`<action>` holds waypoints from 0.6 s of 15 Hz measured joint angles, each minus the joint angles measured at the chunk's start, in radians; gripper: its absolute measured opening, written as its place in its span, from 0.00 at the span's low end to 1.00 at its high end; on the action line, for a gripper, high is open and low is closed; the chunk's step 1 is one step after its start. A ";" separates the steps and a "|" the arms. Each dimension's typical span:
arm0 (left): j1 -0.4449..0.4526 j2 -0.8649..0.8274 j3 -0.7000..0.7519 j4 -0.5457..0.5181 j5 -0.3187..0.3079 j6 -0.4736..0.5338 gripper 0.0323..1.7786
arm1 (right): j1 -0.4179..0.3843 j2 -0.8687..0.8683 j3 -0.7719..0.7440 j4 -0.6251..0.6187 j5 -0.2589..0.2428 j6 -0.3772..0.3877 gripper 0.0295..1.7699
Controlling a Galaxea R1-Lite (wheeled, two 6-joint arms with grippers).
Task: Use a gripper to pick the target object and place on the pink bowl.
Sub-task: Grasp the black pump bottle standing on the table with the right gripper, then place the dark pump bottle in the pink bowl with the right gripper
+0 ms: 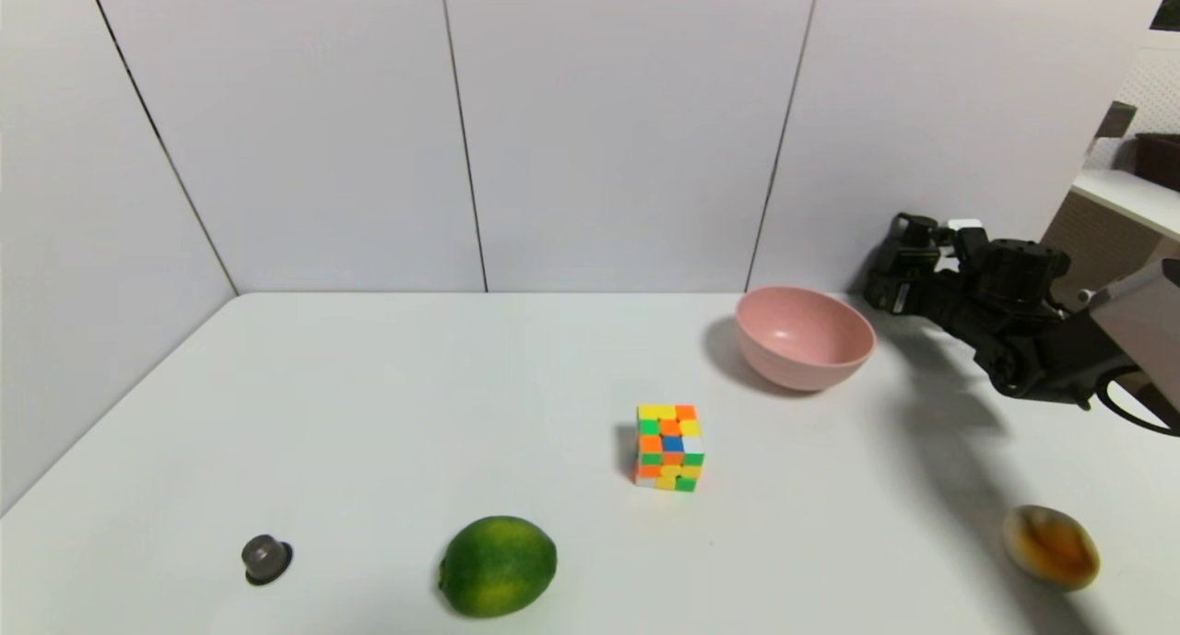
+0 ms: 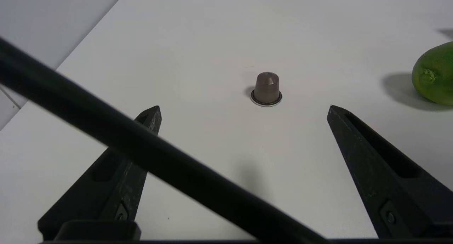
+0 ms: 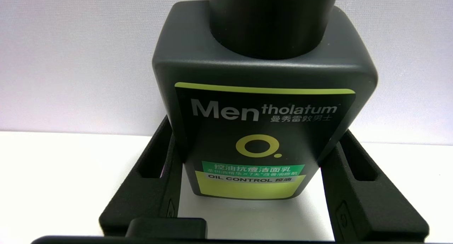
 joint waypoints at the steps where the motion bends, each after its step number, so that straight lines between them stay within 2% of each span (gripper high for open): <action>1: 0.000 0.000 0.000 0.000 0.000 0.000 0.95 | 0.000 0.000 0.000 0.000 0.000 0.000 0.60; 9: 0.000 0.000 0.000 0.000 0.000 0.000 0.95 | -0.001 -0.050 0.045 0.008 0.000 0.002 0.59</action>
